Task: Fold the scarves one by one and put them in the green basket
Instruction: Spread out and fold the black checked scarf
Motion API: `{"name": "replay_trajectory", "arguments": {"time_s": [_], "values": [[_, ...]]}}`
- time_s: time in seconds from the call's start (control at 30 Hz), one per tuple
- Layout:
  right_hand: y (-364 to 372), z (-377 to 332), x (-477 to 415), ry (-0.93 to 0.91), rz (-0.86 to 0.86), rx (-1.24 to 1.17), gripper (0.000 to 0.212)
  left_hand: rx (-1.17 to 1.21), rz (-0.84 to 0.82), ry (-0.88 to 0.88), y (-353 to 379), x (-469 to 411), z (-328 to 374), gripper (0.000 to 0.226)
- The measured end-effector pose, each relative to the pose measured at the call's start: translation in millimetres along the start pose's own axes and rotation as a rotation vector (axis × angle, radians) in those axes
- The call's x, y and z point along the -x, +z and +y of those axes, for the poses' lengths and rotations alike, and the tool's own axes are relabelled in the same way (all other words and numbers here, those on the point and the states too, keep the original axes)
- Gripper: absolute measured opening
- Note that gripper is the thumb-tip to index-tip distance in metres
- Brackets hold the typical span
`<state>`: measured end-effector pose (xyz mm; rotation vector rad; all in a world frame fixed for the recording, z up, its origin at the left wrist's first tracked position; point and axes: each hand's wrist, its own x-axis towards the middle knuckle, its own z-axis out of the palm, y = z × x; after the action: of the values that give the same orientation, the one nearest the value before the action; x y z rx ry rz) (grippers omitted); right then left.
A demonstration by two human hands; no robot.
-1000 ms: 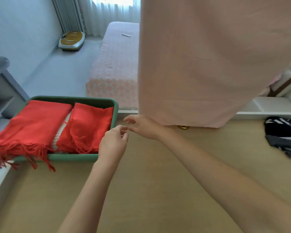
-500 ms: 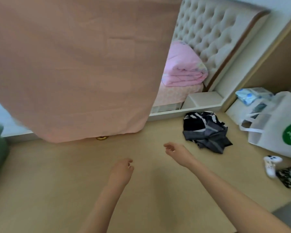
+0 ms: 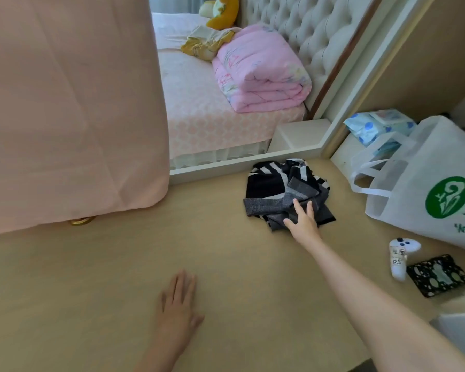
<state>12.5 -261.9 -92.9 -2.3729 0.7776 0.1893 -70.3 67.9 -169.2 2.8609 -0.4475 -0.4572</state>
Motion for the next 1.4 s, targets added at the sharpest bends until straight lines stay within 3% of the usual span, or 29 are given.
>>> {"name": "replay_trajectory", "arguments": {"time_s": [0.13, 0.23, 0.4, 0.47, 0.53, 0.6, 0.67, 0.8, 0.87, 0.97, 1.07, 1.27, 1.4], "values": [[6.5, 1.5, -26.7, 0.008, 0.037, 0.083, 0.056, -0.027, 0.093, 0.006, 10.6, -2.7, -10.1, 0.126], [18.4, 7.7, -29.3, -0.086, 0.238, 0.201, 0.022, 0.010, 0.031, -0.001, 5.7, -1.0, -4.0, 0.124], [34.5, 27.8, -5.3, -0.273, 0.321, 0.256, 0.007, -0.035, 0.009, 0.004, -0.6, -0.3, -2.7, 0.123], [31.5, 26.9, 4.5, -0.279, 0.324, 0.188, 0.016, -0.039, -0.010, 0.012, -6.1, 2.3, 2.2, 0.120], [31.6, 19.5, 21.3, -0.231, 0.305, 0.086, 0.030, 0.042, -0.017, 0.001, -14.6, 2.4, 6.5, 0.098], [43.8, 10.4, 52.1, -0.252, 0.255, -0.016, 0.039, 0.245, -0.059, -0.076, -21.2, -0.5, 7.3, 0.071], [68.6, 4.5, 94.6, -0.349, 0.219, -0.053, 0.033, 0.508, -0.006, -0.170, -28.6, -4.4, 11.3, 0.057], [118.9, 1.9, 173.7, -0.502, 0.179, -0.058, 0.041, 0.945, 0.066, -0.237, -51.5, -5.4, 29.2, 0.045], [132.9, 0.9, 199.3, -0.611, 0.152, -0.089, 0.036, 1.070, 0.003, -0.186, -62.6, -4.0, 42.8, 0.038], [141.0, 2.2, 221.6, -0.729, 0.076, -0.144, 0.032, 1.060, -0.129, -0.115, -58.3, 0.3, 51.4, 0.033], [139.7, 4.9, 230.4, -0.738, 0.007, -0.199, 0.034, 0.924, -0.132, -0.127, -52.3, 9.7, 45.0, 0.023], [94.1, -5.7, 225.5, -0.577, -0.088, -0.351, 0.029, 0.786, 0.164, -0.230, -79.7, 36.5, 24.3, 0.028], [76.6, -20.3, 192.6, -0.590, -0.069, -0.133, 0.060, 0.957, 0.321, -0.200, -116.1, 53.2, 19.3, 0.020]]}}
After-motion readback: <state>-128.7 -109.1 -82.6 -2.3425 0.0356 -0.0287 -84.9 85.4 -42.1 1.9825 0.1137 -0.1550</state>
